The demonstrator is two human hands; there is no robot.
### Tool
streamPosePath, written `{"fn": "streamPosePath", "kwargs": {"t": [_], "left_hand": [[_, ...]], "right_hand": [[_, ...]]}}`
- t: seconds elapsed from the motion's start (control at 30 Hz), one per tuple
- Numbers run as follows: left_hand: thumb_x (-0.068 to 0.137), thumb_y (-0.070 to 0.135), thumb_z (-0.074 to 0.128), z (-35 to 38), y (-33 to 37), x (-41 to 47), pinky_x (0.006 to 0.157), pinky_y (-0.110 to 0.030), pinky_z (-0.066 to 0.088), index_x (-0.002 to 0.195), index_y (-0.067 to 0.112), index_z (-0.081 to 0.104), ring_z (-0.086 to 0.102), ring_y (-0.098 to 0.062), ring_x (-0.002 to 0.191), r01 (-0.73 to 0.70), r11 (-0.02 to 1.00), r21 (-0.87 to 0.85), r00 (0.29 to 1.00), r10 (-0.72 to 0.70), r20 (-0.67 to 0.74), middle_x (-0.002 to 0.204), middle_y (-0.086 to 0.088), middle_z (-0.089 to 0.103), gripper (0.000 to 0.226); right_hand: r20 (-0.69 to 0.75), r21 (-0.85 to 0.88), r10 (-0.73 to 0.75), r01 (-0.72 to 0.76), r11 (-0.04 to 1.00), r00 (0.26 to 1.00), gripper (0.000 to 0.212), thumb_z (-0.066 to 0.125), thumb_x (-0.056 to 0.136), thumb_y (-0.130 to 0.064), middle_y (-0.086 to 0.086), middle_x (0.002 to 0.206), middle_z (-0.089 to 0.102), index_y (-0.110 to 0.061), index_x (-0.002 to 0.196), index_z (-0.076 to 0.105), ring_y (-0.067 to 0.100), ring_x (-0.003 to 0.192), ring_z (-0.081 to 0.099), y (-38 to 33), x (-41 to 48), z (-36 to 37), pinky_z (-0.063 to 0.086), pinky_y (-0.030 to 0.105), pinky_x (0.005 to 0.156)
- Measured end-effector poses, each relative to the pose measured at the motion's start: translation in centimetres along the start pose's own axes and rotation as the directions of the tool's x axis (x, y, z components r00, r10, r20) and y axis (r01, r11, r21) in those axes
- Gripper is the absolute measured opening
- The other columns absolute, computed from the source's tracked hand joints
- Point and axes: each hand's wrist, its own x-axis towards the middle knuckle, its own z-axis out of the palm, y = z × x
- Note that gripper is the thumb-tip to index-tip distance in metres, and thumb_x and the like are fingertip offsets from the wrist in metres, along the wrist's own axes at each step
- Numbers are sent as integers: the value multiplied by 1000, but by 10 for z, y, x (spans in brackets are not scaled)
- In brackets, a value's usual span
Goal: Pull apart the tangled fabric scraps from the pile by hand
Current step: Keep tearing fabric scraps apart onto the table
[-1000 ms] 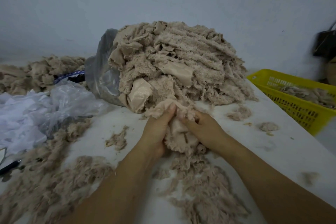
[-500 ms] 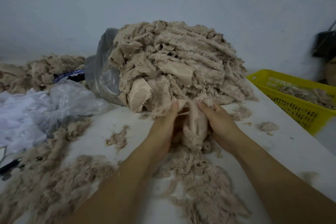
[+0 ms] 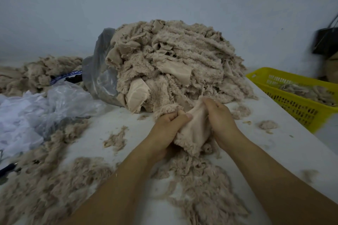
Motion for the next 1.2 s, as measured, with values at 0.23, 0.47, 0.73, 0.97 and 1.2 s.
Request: {"fn": "streamPosePath", "kwargs": {"t": [0.23,0.47,0.73,0.97,1.2], "left_hand": [[79,22,78,-10,2,1,79,-38,56,78,14,64,66,-25,82,23,973,-229,998,-8,66,84,-12,69,16],[99,14,54,-9,0,7,70,-29,60,99,10,66,73,-18,82,-73,975,-211,996,59,-69,91,-9,76,13],[95,37,60,-6,2,5,92,-37,56,117,10,67,71,-23,105,-102,995,-17,993,100,-68,110,-8,75,36],[94,32,65,-2,3,3,80,-30,56,96,17,69,70,-14,86,-209,967,148,972,222,-77,91,1,75,16],[86,49,69,3,4,-1,74,-38,43,75,23,68,51,-22,75,-263,950,170,964,268,-6,77,-8,57,29]], "right_hand": [[163,135,-11,-12,991,987,36,53,100,-36,-1,90,77,-29,74,77,14,87,73,-3,1,-2,57,27,69],[277,37,-114,109,993,954,46,63,86,-57,3,87,67,-12,94,63,17,84,64,-4,-10,3,52,31,76],[277,-259,-148,222,940,949,36,52,98,-45,-5,114,71,-20,122,63,9,108,65,-1,-16,7,50,33,95],[204,-308,-167,225,924,965,29,43,100,-51,-15,90,67,-31,99,63,0,81,61,-1,-10,12,44,24,77],[85,-357,-193,211,910,978,36,41,100,-54,-22,62,59,-31,75,53,-6,60,53,-2,-4,13,36,13,54]]}}
